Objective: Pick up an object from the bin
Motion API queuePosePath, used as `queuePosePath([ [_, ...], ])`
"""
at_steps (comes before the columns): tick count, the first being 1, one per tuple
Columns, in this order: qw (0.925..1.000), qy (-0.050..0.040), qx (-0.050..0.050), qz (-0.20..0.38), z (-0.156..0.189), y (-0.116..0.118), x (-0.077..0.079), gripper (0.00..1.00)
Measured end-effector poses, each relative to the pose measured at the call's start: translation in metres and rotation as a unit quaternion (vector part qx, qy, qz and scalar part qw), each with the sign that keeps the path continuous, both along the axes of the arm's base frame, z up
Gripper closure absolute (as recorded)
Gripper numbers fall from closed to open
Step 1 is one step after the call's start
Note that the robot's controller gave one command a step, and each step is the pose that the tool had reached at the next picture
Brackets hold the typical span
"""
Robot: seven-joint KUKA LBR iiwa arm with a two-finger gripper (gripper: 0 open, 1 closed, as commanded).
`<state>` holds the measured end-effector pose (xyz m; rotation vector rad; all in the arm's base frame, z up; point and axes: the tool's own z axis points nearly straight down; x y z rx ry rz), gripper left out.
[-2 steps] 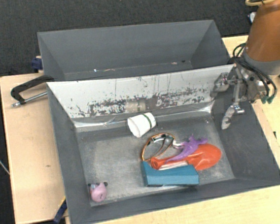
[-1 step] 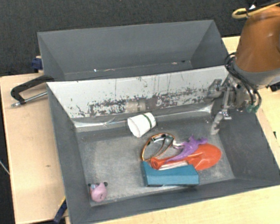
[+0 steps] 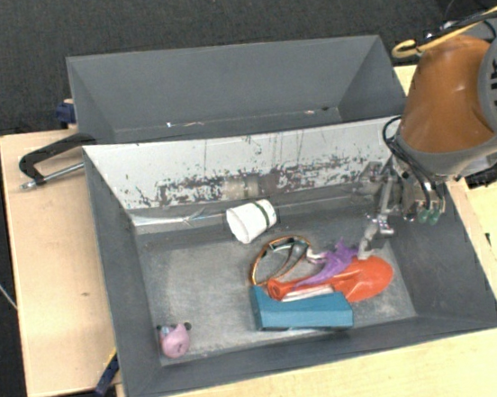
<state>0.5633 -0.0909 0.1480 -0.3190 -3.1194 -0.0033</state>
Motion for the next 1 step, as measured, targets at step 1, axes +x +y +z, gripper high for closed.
queuePosePath([
  [1,0.9999,-0.0018,-0.001,0.016,0.0096,0.0013,-0.0007,0.0],
])
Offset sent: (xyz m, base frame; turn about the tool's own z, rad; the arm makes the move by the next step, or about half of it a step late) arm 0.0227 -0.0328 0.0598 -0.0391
